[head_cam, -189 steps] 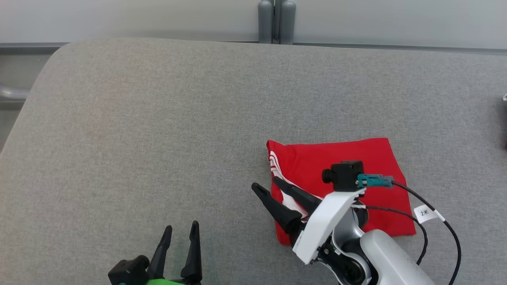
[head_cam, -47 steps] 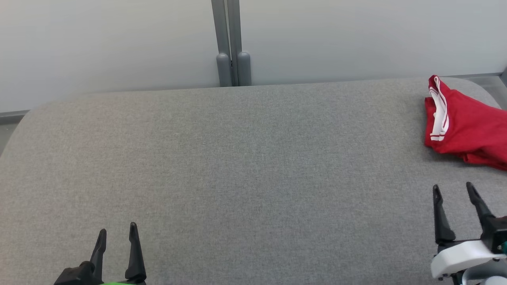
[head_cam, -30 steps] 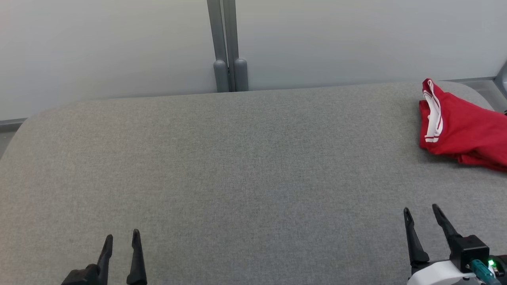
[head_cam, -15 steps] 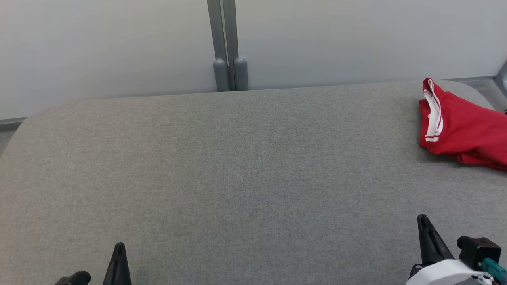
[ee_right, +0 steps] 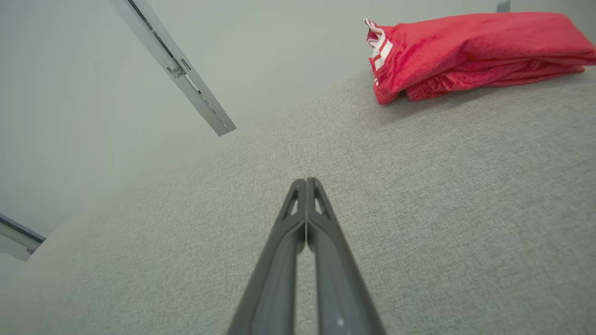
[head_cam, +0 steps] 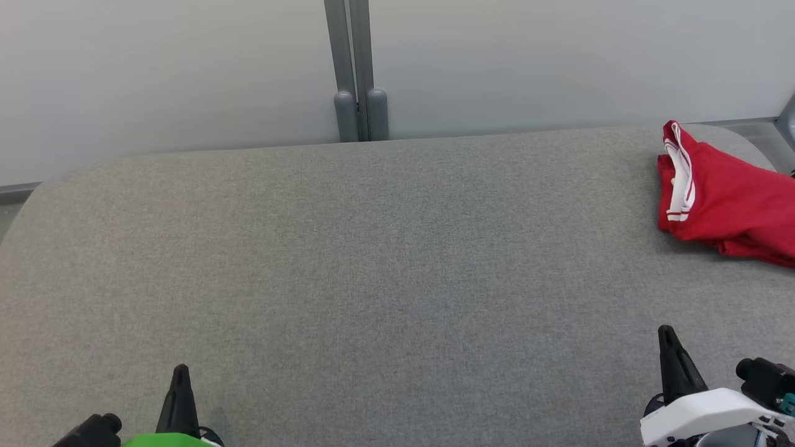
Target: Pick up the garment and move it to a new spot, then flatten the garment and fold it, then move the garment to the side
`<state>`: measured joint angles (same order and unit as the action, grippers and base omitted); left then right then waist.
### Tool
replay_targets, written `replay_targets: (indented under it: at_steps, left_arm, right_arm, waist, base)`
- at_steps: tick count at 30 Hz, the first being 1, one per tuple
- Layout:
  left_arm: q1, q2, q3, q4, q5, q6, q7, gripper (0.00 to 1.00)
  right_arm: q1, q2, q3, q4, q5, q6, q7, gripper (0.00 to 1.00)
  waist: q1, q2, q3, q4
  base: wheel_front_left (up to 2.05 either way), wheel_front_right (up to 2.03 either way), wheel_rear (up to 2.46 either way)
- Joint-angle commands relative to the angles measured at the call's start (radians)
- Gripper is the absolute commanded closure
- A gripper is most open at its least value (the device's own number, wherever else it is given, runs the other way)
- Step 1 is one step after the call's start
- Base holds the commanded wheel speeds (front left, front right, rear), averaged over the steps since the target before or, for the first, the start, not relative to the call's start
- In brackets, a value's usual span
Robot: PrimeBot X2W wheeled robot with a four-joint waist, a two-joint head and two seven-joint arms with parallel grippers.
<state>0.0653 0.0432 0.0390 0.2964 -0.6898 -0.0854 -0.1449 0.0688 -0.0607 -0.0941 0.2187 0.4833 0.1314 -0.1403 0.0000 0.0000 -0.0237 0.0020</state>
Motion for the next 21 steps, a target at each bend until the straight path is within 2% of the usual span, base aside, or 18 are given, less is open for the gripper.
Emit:
replay_targets:
  at_steps: [1,21]
  left_arm:
    - [-0.031,0.004,0.008,-0.016,-0.035,-0.005,0.007,1.00]
    - [-0.075,0.006,0.028,-0.028,-0.287,-0.018,0.079,1.00]
  right_arm:
    - [-0.030,-0.004,-0.004,-0.011,0.043,0.000,0.008,1.00]
    - [-0.074,0.000,-0.008,-0.001,0.351,0.000,0.078,1.00]
  waist:
    - [0.0000,0.0000,0.000,0.000]
    - [0.0000,0.0000,0.006,0.000]
  base:
    - [0.00,0.00,0.00]
    - [0.00,0.00,0.00]
